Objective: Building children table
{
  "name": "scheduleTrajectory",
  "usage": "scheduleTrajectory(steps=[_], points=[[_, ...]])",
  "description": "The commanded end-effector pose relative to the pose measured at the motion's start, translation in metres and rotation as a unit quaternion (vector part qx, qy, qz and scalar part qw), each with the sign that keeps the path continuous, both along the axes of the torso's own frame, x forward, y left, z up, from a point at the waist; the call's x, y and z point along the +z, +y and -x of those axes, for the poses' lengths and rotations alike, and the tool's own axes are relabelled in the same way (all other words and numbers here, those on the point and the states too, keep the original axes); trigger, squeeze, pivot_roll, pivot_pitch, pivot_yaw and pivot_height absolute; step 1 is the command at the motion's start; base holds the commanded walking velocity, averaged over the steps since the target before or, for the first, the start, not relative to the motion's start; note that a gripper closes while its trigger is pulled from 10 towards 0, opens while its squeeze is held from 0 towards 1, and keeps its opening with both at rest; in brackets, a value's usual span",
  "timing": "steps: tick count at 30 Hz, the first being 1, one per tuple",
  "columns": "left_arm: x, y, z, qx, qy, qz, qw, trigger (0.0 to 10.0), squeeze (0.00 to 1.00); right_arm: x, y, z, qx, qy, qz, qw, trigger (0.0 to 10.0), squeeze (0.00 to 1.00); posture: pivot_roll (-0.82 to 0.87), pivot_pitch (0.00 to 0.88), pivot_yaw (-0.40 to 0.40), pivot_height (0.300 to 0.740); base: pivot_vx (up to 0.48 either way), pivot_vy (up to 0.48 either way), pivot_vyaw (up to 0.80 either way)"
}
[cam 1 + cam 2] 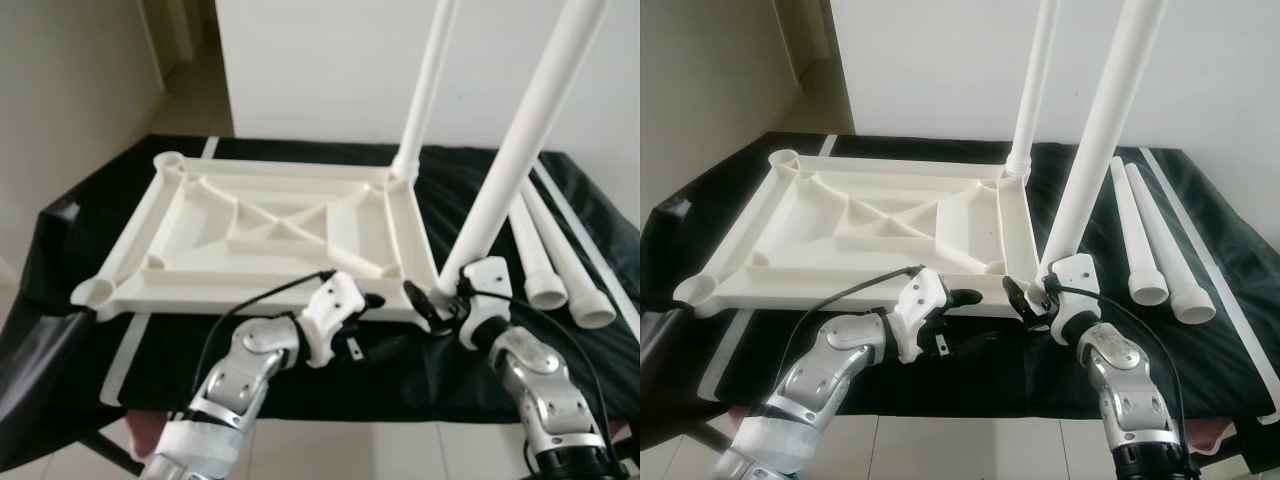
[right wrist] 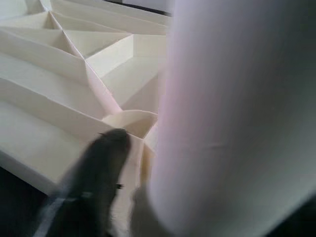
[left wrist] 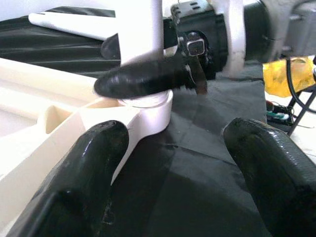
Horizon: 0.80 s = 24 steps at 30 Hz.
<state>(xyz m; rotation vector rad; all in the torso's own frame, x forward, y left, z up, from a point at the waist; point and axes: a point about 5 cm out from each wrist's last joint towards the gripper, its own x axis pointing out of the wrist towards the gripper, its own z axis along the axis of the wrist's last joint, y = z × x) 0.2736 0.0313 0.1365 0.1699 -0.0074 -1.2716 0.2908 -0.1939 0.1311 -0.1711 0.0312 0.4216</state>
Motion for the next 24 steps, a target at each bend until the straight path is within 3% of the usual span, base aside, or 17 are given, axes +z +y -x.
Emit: scheduleTrajectory(steps=[1, 2, 3, 12, 13, 14, 15, 24], points=[[-0.0005, 0.0022, -0.0020, 0.025, -0.007, -0.006, 1.000, 10.0, 0.00, -0.0032, 0.0034, -0.0022, 0.018, 0.006, 0.007, 1.000, 2.5, 0.00, 0.01, 0.000, -0.045, 0.740, 0.000, 0.000, 0.00], [-0.0007, 0.0033, -0.0023, 0.028, -0.010, -0.008, 1.000, 10.0, 0.00, -0.0039, 0.0021, -0.0030, 0.017, 0.008, 0.006, 1.000, 0.9, 0.00, 0.01, 0.000, -0.044, 0.740, 0.000, 0.000, 0.00], [-0.0010, 0.0041, -0.0027, 0.030, -0.010, -0.010, 0.999, 10.0, 0.00, -0.0042, 0.0012, -0.0035, 0.016, 0.008, 0.006, 1.000, 0.0, 0.00, 0.01, 0.000, -0.044, 0.740, 0.000, 0.000, 0.00], [-0.0006, 0.0049, -0.0033, 0.033, -0.010, -0.011, 0.999, 10.0, 0.00, -0.0057, 0.0008, -0.0029, 0.019, 0.012, -0.002, 1.000, 0.0, 0.00, 0.01, 0.000, -0.047, 0.740, 0.000, 0.000, 0.00], [-0.0001, 0.0050, -0.0037, 0.034, -0.011, -0.010, 0.999, 10.0, 0.00, -0.0074, 0.0009, -0.0032, 0.013, 0.017, -0.002, 1.000, 8.5, 0.00, 0.01, 0.000, -0.048, 0.740, 0.000, 0.000, 0.00], [0.0003, 0.0050, -0.0041, 0.035, -0.011, -0.010, 0.999, 10.0, 0.00, -0.0086, 0.0009, -0.0034, 0.008, 0.021, -0.001, 1.000, 8.5, 0.00, 0.01, 0.000, -0.048, 0.740, 0.000, 0.000, 0.00], [0.0005, 0.0048, -0.0043, 0.035, -0.012, -0.010, 0.999, 10.0, 0.00, -0.0098, 0.0011, -0.0037, 0.000, 0.025, -0.006, 1.000, 10.0, 0.00, 0.00, 0.000, -0.047, 0.740, 0.000, 0.000, 0.00], [0.0009, 0.0051, -0.0037, 0.034, -0.013, -0.010, 0.999, 10.0, 0.00, -0.0095, 0.0104, -0.0050, -0.074, 0.013, -0.031, 0.997, 10.0, 0.00, 0.01, 0.000, -0.046, 0.740, 0.000, 0.000, 0.00]])
